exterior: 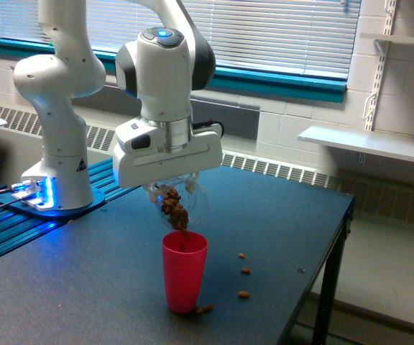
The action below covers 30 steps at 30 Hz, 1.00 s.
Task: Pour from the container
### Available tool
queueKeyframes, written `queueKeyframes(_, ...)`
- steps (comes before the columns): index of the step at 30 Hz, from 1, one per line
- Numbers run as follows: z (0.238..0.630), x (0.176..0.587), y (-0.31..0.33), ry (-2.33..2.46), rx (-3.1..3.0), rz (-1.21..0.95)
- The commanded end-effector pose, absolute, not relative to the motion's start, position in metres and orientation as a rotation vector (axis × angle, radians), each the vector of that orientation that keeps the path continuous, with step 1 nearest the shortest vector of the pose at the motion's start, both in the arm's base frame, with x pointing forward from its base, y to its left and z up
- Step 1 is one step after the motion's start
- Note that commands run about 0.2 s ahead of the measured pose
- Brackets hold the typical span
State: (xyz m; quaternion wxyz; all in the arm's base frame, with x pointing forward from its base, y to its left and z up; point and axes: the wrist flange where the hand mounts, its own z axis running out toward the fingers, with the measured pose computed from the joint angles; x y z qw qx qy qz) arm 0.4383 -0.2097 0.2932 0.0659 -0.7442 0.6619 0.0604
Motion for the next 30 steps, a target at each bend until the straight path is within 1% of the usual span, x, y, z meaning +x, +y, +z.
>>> queueKeyframes(1, 0.296, 0.442, -0.213, 2.014, -2.243, 0.202)
queueKeyframes(10, 0.298, 0.450, -0.215, 2.003, -2.275, 0.220)
queueKeyframes(30, 0.295, 0.468, -0.216, 1.946, -2.370, 0.345)
